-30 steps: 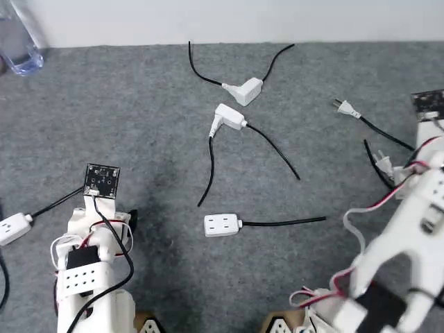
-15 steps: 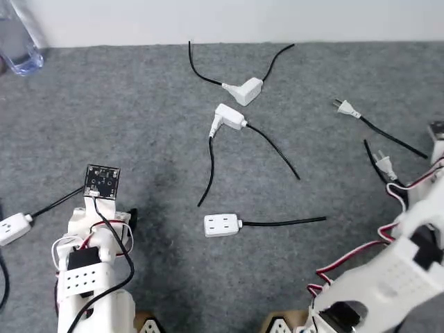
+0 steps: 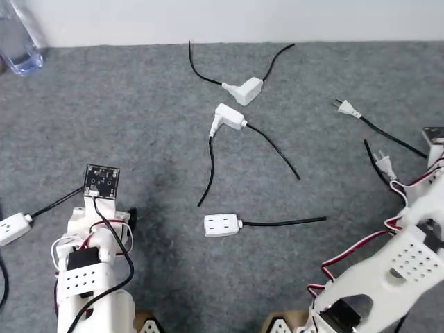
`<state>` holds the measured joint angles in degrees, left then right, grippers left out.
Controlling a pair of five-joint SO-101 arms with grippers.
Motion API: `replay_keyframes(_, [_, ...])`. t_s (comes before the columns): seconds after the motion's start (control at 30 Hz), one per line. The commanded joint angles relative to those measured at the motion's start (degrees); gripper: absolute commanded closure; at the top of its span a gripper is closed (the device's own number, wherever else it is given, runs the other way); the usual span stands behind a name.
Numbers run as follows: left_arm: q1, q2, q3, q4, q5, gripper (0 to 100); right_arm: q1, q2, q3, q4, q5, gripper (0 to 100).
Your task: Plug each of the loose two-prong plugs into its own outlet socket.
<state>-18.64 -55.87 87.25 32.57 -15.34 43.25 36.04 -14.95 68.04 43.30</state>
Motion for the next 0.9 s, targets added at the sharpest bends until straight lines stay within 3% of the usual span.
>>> replay_keyframes(0.0, [0.18, -0.79, -0.31, -1.49, -0.7, 74, 0.22, -2.15, -2.64, 0.66, 0.18, 93.9])
replay_keyframes(0.87, [0.18, -0.79, -0.22, -1.49, -0.7, 74, 0.13, -13.49, -2.64, 11.3, 0.53, 94.1])
